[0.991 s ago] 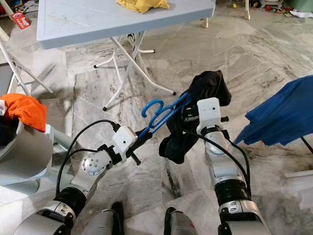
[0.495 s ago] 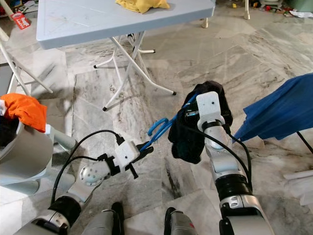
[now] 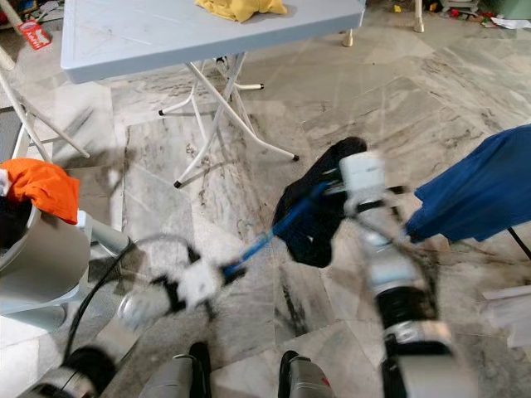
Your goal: Hang hanger
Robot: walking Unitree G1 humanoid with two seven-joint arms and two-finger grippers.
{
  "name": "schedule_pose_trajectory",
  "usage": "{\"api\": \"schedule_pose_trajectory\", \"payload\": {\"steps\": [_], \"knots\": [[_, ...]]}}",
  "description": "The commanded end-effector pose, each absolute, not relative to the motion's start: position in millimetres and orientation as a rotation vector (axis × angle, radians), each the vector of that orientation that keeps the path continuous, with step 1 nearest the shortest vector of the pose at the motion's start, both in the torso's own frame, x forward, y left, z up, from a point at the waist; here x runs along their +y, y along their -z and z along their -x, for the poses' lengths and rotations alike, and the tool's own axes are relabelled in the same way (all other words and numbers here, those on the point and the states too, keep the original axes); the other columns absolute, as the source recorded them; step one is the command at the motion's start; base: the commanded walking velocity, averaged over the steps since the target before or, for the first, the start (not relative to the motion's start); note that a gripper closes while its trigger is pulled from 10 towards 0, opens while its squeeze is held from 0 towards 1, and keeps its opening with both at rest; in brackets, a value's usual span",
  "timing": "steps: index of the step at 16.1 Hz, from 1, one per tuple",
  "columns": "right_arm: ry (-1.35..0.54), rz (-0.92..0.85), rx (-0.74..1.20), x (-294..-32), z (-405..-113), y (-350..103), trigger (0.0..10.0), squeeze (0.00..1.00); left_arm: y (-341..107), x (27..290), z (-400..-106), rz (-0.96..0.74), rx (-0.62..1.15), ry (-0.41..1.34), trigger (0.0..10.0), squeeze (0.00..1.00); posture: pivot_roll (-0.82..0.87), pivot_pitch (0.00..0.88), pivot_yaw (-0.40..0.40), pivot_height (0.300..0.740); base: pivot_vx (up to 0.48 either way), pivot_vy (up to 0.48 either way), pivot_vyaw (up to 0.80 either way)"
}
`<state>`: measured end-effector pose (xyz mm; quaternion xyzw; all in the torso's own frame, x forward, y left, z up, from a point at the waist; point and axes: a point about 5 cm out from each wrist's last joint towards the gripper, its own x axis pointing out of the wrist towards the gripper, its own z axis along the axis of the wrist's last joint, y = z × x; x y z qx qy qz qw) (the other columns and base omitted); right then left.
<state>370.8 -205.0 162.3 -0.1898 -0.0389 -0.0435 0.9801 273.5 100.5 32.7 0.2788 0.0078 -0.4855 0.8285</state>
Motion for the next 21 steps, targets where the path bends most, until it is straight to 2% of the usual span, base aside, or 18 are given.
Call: {"api": "schedule_pose_trajectory", "payload": {"steps": [1, 5, 9, 11, 12, 13, 15, 17, 18, 19, 20, 21], "knots": [[0.05, 0.424, 0.01, -206.4, -369.5, -148.6, 0.0, 0.0, -27.0, 104.5, -273.2, -0.615, 0.044, 0.981, 0.0, 0.0, -0.09, 0.241, -0.003, 0.74, 0.0, 0.0, 0.0], [0.044, 0.457, 0.103, -214.2, -360.4, -124.7, 0.0, 0.0, -29.5, 106.7, -277.4, -0.61, 0.034, 0.953, 0.0, 0.0, -0.09, 0.24, -0.007, 0.74, 0.0, 0.0, 0.0], [0.105, 0.414, 0.18, -227.5, -355.2, -109.1, 0.0, 0.0, -51.0, 111.2, -289.6, -0.556, -0.104, 0.846, 0.0, 0.0, -0.1, 0.238, 0.0, 0.74, 0.0, 0.0, 0.0], [0.251, 0.297, 0.182, -245.5, -348.2, -104.5, 0.0, 0.0, -67.4, 122.5, -299.9, -0.451, -0.174, 0.678, 0.0, 0.0, -0.1, 0.238, 0.0, 0.74, 0.0, 0.0, 0.0], [0.264, 0.287, 0.181, -246.7, -347.4, -104.0, 0.0, 0.0, -68.1, 123.7, -300.4, -0.436, -0.176, 0.663, 0.0, 0.0, -0.1, 0.239, -0.002, 0.74, 0.0, 0.0, 0.0], [0.297, 0.24, 0.168, -249.3, -344.8, -102.5, 0.0, 0.0, -69.8, 130.0, -303.7, -0.371, -0.167, 0.572, 0.0, 0.0, -0.09, 0.241, -0.006, 0.74, 0.0, 0.0, 0.0], [0.329, 0.132, 0.151, -248.0, -341.2, -99.2, 0.0, 0.0, -67.6, 139.0, -307.8, -0.243, -0.115, 0.428, 0.0, 0.0, -0.1, 0.241, -0.008, 0.74, 0.0, 0.0, 0.0], [0.322, 0.079, 0.14, -241.0, -338.7, -96.1, 0.0, 0.0, -61.6, 135.7, -305.3, -0.158, -0.073, 0.402, 0.0, 0.0, -0.1, 0.242, -0.009, 0.74, 0.0, 0.0, 0.0], [0.314, 0.06, 0.14, -237.0, -337.1, -94.0, 0.0, 0.0, -59.1, 133.5, -303.8, -0.136, -0.056, 0.392, 0.4, 0.0, -0.1, 0.242, -0.009, 0.74, 0.0, 0.0, 0.0], [0.31, 0.039, 0.131, -234.4, -334.4, -92.4, 0.0, 0.0, -56.2, 131.1, -302.2, -0.126, -0.035, 0.383, 1.8, 0.0, -0.1, 0.24, -0.014, 0.74, 0.0, 0.0, 0.0], [0.289, 0.016, 0.109, -227.8, -328.1, -90.8, 0.0, 0.0, -52.2, 129.5, -298.0, -0.117, -0.016, 0.366, 3.8, 0.0, -0.1, 0.24, -0.014, 0.74, 0.0, 0.0, 0.0], [0.272, -0.002, 0.089, -224.2, -322.2, -89.8, 0.0, 0.0, -49.0, 131.5, -294.8, -0.124, -0.001, 0.332, 4.8, 0.0, -0.1, 0.234, -0.014, 0.74, 0.0, 0.0, 0.0]]}}
